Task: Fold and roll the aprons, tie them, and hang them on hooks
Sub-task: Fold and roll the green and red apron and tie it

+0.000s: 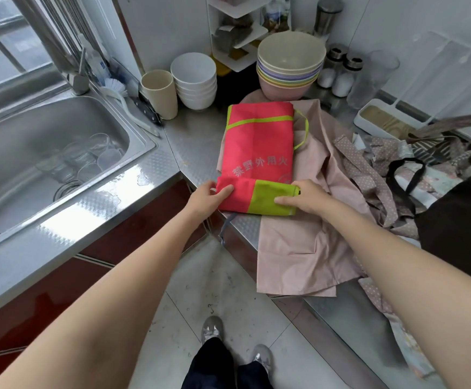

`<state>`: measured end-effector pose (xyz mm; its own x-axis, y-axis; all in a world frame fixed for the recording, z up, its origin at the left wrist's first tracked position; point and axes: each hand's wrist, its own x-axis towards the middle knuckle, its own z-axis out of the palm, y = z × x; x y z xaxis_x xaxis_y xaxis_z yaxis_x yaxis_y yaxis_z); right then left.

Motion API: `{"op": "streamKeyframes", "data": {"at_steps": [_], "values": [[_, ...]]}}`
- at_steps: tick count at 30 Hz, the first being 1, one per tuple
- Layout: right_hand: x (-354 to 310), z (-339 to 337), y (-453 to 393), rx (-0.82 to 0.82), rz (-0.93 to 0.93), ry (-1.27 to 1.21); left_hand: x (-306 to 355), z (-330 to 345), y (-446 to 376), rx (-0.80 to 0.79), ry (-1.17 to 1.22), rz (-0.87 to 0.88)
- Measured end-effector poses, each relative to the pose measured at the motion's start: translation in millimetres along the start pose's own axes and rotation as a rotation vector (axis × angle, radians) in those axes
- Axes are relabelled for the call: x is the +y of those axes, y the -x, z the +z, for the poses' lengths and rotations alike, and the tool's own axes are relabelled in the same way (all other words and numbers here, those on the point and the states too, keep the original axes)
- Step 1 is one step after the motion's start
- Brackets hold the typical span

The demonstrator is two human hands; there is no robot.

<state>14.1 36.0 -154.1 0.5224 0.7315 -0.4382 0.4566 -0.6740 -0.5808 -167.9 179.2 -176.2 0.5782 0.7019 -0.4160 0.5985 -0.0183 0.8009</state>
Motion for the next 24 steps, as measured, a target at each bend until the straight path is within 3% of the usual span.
{"op": "streamKeyframes", "data": {"at_steps": [6,12,19,24], "values": [[-1.4,8.1,-13.7,0.059,0.155,0.009,13.1,19.5,-8.7,0.141,-0.415,-0.025],[-14.9,27.7,-14.2,0.198,0.266,0.23,5.2,25.0,-14.4,0.153,-0.475,-0.019],[-23.0,45.5,-20.7,0.316,0.359,0.254,10.0,41.7,-4.4,0.247,-0.576,-0.055],[-17.0,41.5,-17.0,0.323,0.293,0.356,2.4,35.8,-14.5,0.289,-0.893,0.197]]}}
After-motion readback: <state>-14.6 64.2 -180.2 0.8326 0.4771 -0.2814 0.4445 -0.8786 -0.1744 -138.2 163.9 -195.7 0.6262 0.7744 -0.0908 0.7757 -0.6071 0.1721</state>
